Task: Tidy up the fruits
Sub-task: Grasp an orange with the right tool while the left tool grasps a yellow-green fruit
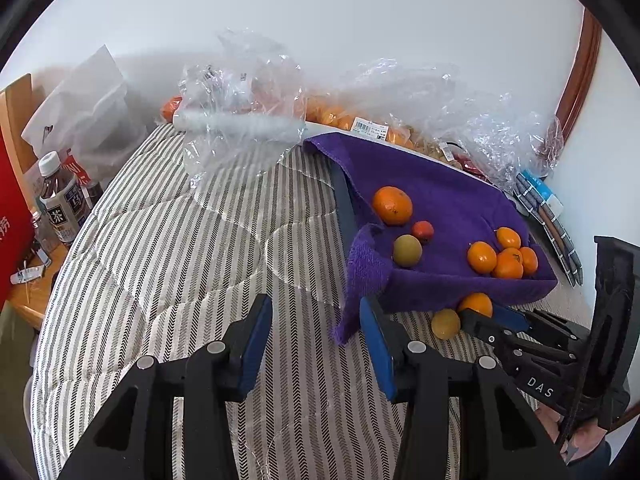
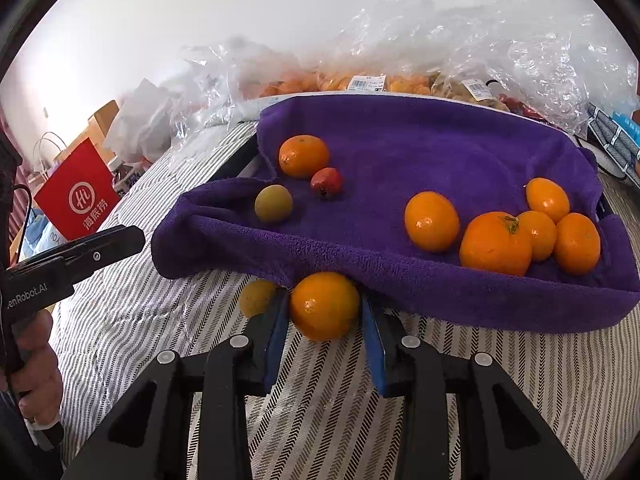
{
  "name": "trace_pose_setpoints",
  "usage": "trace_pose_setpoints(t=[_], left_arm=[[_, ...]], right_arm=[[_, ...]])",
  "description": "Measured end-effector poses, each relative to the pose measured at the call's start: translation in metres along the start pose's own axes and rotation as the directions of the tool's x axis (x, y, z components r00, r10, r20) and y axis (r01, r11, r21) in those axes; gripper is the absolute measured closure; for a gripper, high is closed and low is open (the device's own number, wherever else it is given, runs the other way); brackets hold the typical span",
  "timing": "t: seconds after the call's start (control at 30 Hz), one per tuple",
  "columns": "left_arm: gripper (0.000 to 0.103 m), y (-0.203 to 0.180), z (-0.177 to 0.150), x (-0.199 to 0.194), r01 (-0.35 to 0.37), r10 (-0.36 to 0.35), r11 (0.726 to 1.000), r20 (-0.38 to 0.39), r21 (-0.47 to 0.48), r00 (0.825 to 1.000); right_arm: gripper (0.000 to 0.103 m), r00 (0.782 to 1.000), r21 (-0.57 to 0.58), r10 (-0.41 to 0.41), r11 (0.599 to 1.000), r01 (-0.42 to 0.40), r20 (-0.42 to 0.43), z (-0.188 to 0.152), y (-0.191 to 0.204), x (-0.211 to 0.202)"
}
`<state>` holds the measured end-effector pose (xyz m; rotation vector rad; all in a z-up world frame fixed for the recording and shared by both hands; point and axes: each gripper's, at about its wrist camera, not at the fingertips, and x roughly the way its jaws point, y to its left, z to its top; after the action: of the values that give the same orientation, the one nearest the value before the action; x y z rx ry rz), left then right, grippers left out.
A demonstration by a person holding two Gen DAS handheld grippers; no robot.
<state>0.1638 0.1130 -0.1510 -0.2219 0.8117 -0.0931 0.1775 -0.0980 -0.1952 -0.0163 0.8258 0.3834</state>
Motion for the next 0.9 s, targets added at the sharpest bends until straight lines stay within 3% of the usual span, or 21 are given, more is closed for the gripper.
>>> trace_pose_setpoints(t=[0.27, 0.57, 0.9], left_arm=[[0.060, -0.011, -0.005, 0.003, 0.041, -0.041, 0.999, -0.021, 0.010, 0.999], [0.060, -0.048, -0.016, 0.013, 0.106, -0.102, 0.993, -0.070, 0.059, 0.992], [0.060, -0.091, -0.025, 0.032, 0.155, -0.142, 0.982, -0.121, 0.110, 0.982]], right_arm=[[0.068, 0.998, -0.018, -0.021, 1.000, 0.022, 0.055, -0.008, -0.005, -0.029], [0.068, 0.990, 0.062, -0.098, 0.994, 0.092, 0.100, -0.028, -0.045, -0.073], [0.068, 0.982, 0.105, -0.150, 0.985, 0.138, 0.114, -0.046, -0.078, -0.092]])
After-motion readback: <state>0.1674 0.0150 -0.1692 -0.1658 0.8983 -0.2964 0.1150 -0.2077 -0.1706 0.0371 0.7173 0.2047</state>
